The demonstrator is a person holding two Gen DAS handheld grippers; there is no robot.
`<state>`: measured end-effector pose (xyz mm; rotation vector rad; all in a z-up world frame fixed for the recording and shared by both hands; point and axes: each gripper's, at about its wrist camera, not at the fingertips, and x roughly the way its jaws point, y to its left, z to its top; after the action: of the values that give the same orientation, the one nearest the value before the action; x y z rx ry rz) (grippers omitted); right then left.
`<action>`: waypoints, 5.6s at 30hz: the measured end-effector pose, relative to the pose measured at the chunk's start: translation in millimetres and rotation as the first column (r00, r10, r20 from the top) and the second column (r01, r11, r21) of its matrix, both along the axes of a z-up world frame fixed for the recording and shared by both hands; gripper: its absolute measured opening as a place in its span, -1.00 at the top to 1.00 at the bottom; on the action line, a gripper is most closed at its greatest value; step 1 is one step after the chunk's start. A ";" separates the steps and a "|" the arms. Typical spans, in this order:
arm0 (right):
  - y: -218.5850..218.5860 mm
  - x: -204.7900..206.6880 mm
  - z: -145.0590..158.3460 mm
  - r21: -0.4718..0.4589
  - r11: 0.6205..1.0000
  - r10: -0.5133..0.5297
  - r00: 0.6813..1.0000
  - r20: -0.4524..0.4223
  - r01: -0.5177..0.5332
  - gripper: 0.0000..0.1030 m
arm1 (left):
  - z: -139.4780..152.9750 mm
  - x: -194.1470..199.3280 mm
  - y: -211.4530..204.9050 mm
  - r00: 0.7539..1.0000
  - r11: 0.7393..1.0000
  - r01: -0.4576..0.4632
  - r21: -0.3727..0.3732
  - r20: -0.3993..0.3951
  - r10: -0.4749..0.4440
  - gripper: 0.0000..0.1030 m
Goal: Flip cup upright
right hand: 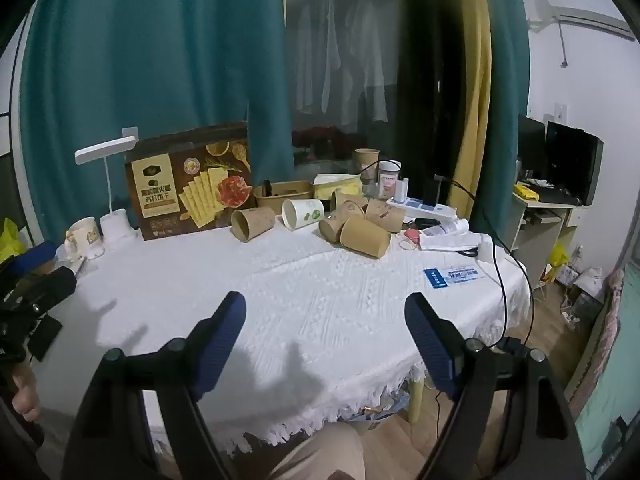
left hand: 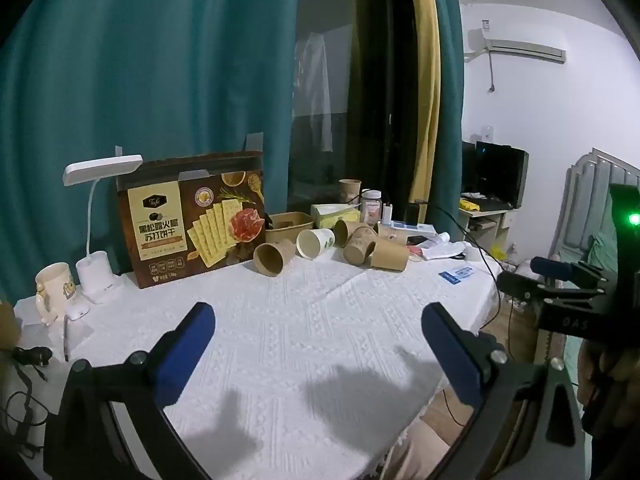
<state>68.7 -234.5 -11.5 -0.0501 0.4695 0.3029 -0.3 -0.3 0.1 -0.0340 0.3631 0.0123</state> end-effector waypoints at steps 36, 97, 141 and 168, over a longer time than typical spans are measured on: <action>-7.5 5.7 0.6 0.008 1.000 -0.002 1.000 0.000 0.002 -0.55 | -4.5 5.9 -7.0 1.000 1.000 0.010 -0.006 -0.007 -0.010 -1.00; -26.3 38.3 -0.7 0.029 0.999 -0.012 1.000 -0.025 0.013 -0.55 | -3.5 40.4 -15.3 0.997 0.999 -0.013 -0.036 -0.074 0.010 -1.00; -144.9 281.0 -108.5 0.046 0.985 -0.145 0.948 -0.283 0.165 -0.55 | -151.4 462.5 -114.4 0.804 0.780 -0.265 -0.567 -0.577 -0.146 -0.96; -63.7 169.4 -75.4 0.175 0.984 0.000 0.970 -0.241 0.044 -0.55 | -107.7 238.4 -15.7 0.744 0.866 -0.099 -0.489 -0.615 -0.262 -0.30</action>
<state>238.1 -298.2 -87.0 0.1692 0.6814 0.3297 238.1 -16.1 -107.6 -0.5439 1.0958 -0.1685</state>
